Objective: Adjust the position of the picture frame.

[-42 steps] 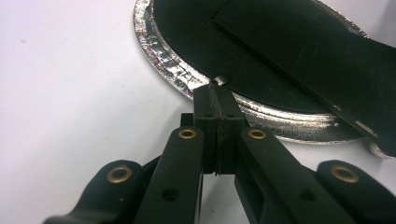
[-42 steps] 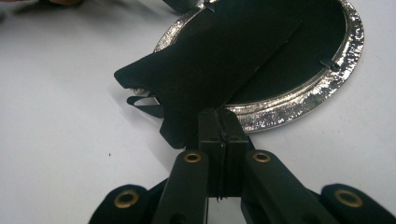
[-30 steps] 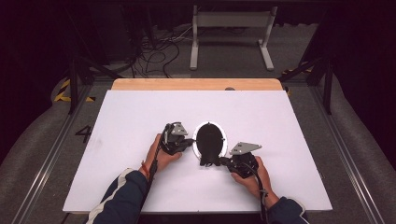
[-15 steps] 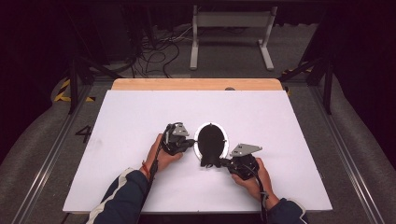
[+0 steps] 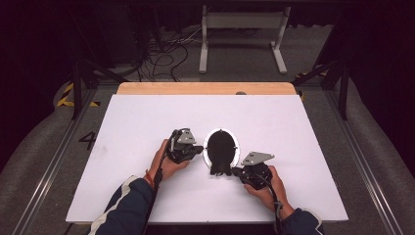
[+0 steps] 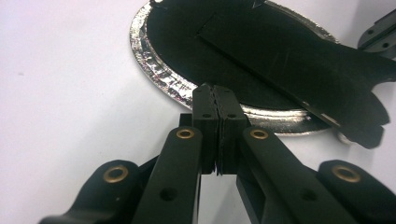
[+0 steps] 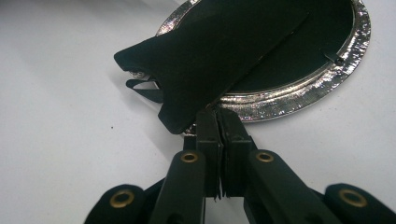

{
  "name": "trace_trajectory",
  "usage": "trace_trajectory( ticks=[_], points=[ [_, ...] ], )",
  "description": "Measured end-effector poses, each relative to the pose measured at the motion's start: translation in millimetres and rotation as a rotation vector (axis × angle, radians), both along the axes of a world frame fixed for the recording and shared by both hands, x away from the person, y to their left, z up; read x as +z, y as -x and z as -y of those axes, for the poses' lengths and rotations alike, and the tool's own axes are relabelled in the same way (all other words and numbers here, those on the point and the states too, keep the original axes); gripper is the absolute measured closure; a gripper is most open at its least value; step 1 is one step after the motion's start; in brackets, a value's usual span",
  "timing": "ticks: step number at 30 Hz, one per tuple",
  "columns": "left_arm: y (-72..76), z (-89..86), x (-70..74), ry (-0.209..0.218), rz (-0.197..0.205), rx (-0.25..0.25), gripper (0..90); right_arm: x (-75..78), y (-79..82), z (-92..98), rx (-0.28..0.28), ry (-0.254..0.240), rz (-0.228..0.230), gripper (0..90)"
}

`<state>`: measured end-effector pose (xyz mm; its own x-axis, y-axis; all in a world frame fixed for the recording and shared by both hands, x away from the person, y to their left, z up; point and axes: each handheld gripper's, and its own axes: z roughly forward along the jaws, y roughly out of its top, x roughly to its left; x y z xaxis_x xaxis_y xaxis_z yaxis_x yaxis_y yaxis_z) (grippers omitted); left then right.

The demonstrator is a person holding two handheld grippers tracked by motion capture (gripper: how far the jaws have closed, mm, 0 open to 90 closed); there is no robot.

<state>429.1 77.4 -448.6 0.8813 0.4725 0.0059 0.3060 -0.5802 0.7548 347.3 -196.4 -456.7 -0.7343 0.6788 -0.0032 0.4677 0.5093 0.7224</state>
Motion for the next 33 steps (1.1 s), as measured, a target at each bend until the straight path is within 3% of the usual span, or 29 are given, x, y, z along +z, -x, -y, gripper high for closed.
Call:
trace_trajectory(
  ticks=[6,9,19,24,33],
  points=[
    [7.4,-11.0,15.1,0.025,0.054,-0.004,83.7,2.5,-0.2,2.5,0.008,0.003,-0.007,87.2],
    [11.3,-14.8,19.4,0.026,0.061,-0.014,81.6,4.5,0.3,3.8,0.010,0.000,-0.005,86.5],
    [40.9,-37.4,33.3,0.046,0.124,-0.034,67.2,14.2,5.0,12.7,0.003,-0.013,0.013,78.8],
    [51.9,-50.4,33.3,0.038,0.148,-0.025,59.5,17.1,9.4,17.9,0.001,-0.017,0.023,76.0],
    [71.0,-80.0,22.6,0.007,0.159,0.044,43.8,18.9,16.0,19.3,0.011,-0.003,0.032,72.7]
  ],
)
